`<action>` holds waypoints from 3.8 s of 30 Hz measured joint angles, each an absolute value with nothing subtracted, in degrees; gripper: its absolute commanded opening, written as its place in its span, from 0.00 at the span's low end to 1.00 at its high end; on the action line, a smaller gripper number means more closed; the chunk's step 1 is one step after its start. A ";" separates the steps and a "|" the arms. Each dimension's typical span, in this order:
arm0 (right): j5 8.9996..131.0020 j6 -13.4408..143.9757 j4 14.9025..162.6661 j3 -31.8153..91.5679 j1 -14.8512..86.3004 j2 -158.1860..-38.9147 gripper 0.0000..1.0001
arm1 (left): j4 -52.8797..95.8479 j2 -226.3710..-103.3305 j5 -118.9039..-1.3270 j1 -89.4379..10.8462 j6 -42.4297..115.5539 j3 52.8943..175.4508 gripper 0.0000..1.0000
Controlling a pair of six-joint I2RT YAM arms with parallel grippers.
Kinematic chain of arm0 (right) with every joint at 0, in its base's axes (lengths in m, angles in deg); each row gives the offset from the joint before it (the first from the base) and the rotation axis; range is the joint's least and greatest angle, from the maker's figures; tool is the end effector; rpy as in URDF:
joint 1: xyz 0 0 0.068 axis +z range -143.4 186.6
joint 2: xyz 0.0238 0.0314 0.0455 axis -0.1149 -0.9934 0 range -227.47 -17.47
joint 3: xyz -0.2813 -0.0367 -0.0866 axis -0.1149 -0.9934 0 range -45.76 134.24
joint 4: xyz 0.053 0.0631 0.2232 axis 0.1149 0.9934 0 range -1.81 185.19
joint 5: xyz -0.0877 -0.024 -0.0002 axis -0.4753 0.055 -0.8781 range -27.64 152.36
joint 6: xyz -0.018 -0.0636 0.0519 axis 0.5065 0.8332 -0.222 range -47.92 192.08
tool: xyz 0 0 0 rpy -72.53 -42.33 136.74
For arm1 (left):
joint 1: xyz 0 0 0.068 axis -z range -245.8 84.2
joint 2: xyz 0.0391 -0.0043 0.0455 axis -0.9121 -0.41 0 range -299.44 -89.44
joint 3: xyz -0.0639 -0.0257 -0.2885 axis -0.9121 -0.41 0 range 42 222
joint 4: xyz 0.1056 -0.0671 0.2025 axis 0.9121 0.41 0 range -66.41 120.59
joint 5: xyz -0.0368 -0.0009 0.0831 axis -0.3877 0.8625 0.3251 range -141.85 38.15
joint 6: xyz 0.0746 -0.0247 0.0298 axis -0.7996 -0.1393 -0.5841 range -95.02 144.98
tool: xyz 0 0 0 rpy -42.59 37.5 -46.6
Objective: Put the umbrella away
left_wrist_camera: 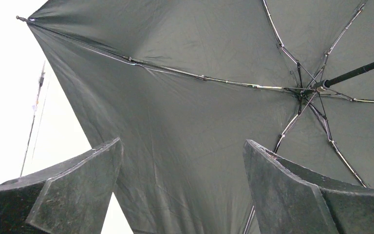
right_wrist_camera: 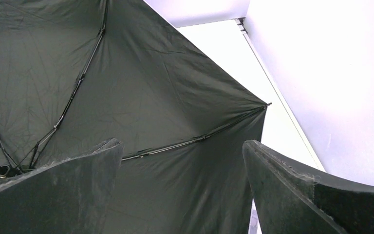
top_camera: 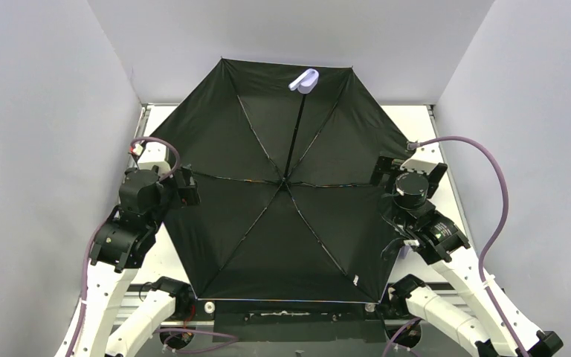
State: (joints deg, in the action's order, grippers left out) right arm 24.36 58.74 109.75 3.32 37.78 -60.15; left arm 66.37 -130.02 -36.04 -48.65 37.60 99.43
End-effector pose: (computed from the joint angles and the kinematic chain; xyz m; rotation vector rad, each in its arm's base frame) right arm 0.1492 0.0373 0.3587 0.1809 1.7694 -0.0495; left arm 0.1244 -0.0174 0.3589 -0.0947 2.0032 -0.0528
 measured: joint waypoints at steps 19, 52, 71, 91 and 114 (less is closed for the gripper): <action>41.96 66.37 107.63 1.09 37.78 -61.19 1.00 | 63.31 -127.51 -39.36 -48.65 36.38 99.26 0.93; 82.94 74.48 26.39 -8.59 36.90 -118.04 1.00 | 60.73 -127.40 -50.40 -48.65 36.29 99.26 0.91; 88.18 71.09 8.62 -0.68 36.90 -130.22 0.27 | 60.91 -128.03 -50.66 -48.65 35.77 99.52 0.90; 93.82 78.74 33.34 2.91 34.63 -118.55 0.00 | 66.09 -136.91 -50.23 -48.67 36.99 112.52 0.90; 98.85 138.67 81.01 27.93 33.32 -99.18 0.00 | 73.35 -152.10 -50.07 -49.15 35.59 135.61 0.90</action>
State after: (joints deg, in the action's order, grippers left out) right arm 98.85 138.67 81.01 27.93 33.32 -99.18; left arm 73.35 -152.10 -50.07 -49.15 35.59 135.61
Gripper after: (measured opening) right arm 0.137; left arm 0.902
